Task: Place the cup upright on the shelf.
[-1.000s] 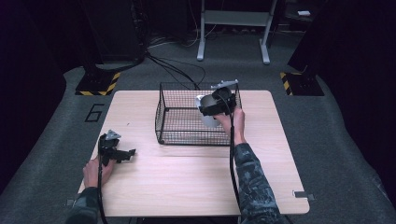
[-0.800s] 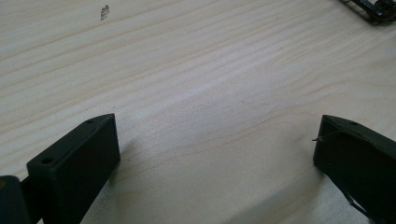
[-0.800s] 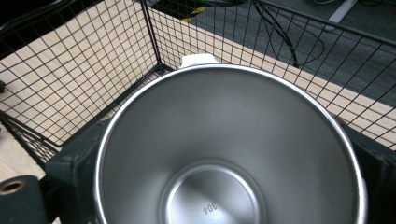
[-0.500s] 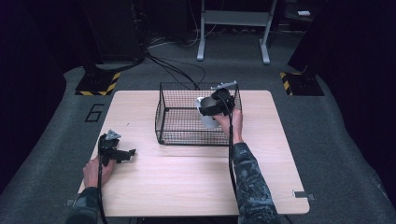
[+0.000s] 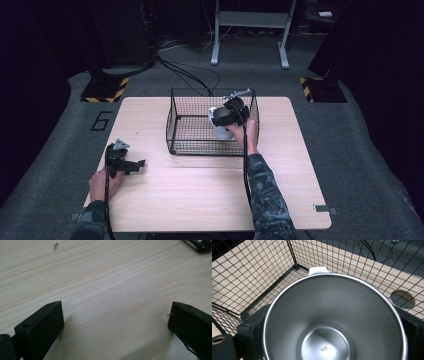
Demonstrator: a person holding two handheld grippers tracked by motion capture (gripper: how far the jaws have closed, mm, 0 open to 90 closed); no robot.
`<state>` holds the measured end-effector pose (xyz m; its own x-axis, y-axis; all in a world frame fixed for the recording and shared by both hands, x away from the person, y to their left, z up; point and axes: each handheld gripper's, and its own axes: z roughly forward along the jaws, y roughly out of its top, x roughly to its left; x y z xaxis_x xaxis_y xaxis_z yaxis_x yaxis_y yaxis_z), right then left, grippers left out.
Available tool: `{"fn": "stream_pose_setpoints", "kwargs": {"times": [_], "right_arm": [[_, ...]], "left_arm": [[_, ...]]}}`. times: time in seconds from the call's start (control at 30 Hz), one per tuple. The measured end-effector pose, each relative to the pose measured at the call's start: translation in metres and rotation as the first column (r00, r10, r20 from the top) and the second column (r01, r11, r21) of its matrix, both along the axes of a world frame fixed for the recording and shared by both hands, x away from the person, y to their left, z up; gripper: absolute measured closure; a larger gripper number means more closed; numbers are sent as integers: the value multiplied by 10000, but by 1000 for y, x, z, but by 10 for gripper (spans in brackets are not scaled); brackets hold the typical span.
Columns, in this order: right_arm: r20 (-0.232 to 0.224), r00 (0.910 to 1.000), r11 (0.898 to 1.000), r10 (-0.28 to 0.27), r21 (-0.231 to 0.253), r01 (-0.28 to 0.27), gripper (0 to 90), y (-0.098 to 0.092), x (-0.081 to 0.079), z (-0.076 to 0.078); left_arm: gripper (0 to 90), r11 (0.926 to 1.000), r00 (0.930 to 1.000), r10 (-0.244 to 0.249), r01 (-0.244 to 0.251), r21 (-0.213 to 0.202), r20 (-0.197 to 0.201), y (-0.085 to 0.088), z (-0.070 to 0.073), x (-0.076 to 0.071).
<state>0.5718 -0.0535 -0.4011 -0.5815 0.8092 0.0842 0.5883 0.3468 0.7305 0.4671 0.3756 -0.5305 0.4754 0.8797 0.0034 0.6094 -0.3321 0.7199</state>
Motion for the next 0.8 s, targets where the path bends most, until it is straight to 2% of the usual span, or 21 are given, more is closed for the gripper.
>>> {"fn": "stream_pose_setpoints", "kwargs": {"times": [0.03, 0.07, 0.27, 0.4, 0.43, 0.5, 0.57, 0.63, 0.8], "right_arm": [[10, 10000, 10000, -15, -11, 15, 54, 0, 1, -1], [-106, 9999, 10000, -41, -10, 41, 54, 1, 0, -2], [-326, 9995, 9998, -11, -175, 6, 54, 1, 3, -6], [-426, 9991, 9997, -75, -228, 65, 54, 2, 4, -8], [-484, 9988, 9998, -18, -205, 8, 54, 1, 4, -9], [-482, 9988, 9995, -36, -313, 21, 53, 1, 4, -11], [-500, 9987, 9995, -24, -312, 8, 53, 1, 5, -12], [-574, 9983, 9997, -94, -242, 80, 53, 3, 5, -13], [-633, 9980, 9991, -90, -412, 64, 53, 3, 6, -15]], "left_arm": [[3, 9999, 9999, -91, 92, 128, -48, 1, 1, 0], [3, 10000, 10000, 6, -6, -9, 3, 0, 0, 0], [3, 9999, 10000, -56, 56, 83, -31, 1, 0, 0], [3, 10000, 10000, 0, 0, -4, 1, 0, 0, 0], [3, 9998, 9999, -127, 129, 174, -65, 1, 1, 0], [3, 10000, 10000, -1, 1, 2, 2, 0, 0, 0], [3, 9998, 9999, -113, 114, 156, -58, 1, 1, 0], [3, 10000, 10000, -2, 2, 4, 1, 0, 0, 0], [3, 10000, 10000, -3, 3, 3, 0, 0, 0, 0]]}}
